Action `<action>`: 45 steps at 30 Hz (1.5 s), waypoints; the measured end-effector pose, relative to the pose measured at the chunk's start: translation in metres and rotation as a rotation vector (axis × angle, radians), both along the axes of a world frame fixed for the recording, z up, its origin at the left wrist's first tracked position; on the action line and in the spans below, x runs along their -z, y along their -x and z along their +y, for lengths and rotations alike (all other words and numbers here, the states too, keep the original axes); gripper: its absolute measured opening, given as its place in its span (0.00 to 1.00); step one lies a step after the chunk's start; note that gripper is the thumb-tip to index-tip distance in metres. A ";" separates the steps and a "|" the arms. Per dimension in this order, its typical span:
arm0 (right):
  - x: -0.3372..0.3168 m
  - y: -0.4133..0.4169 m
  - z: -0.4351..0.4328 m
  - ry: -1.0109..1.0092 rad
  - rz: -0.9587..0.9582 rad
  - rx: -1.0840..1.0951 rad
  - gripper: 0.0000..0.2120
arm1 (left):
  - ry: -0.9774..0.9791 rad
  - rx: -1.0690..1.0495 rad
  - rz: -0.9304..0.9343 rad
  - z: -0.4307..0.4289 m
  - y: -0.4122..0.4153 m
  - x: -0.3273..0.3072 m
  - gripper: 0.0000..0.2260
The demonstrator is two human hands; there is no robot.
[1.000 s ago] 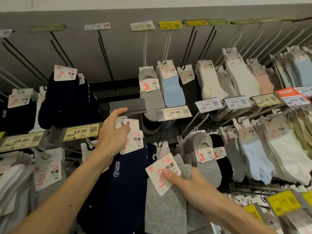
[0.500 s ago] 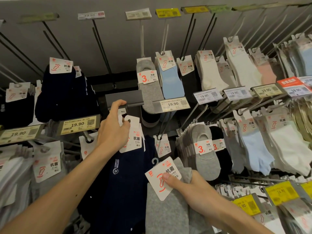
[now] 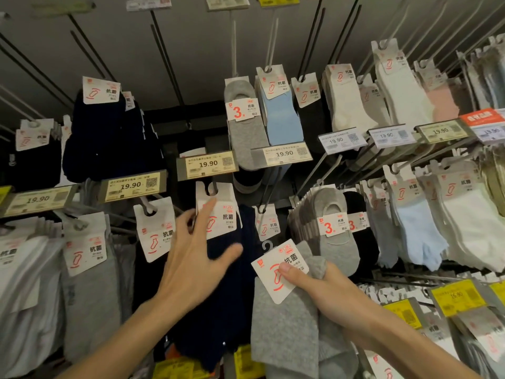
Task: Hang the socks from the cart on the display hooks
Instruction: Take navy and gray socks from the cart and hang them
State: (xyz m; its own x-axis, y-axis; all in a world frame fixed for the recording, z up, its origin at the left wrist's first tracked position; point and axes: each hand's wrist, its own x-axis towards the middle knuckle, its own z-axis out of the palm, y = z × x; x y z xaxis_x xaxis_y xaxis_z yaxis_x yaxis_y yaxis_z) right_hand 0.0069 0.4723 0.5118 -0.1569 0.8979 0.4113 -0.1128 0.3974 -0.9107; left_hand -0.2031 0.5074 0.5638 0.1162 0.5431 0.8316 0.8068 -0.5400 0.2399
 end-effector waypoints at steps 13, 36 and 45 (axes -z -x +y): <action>-0.012 -0.001 0.010 0.068 0.038 0.048 0.12 | 0.220 -0.190 0.134 0.044 -0.018 0.021 0.46; 0.040 0.043 -0.066 -0.020 0.046 0.093 0.14 | 0.508 0.360 -0.229 -0.089 0.024 0.048 0.17; 0.135 0.172 -0.153 0.044 0.002 -0.007 0.12 | 0.765 0.540 -0.430 -0.185 0.133 0.156 0.06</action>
State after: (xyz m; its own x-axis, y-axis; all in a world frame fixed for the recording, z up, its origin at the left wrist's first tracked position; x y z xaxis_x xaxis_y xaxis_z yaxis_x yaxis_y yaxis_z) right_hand -0.1654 0.3197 0.3764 -0.1627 0.9138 0.3720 -0.1173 0.3565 -0.9269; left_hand -0.3357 0.3223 0.4078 0.2767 0.9081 0.3143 0.2665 -0.3868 0.8828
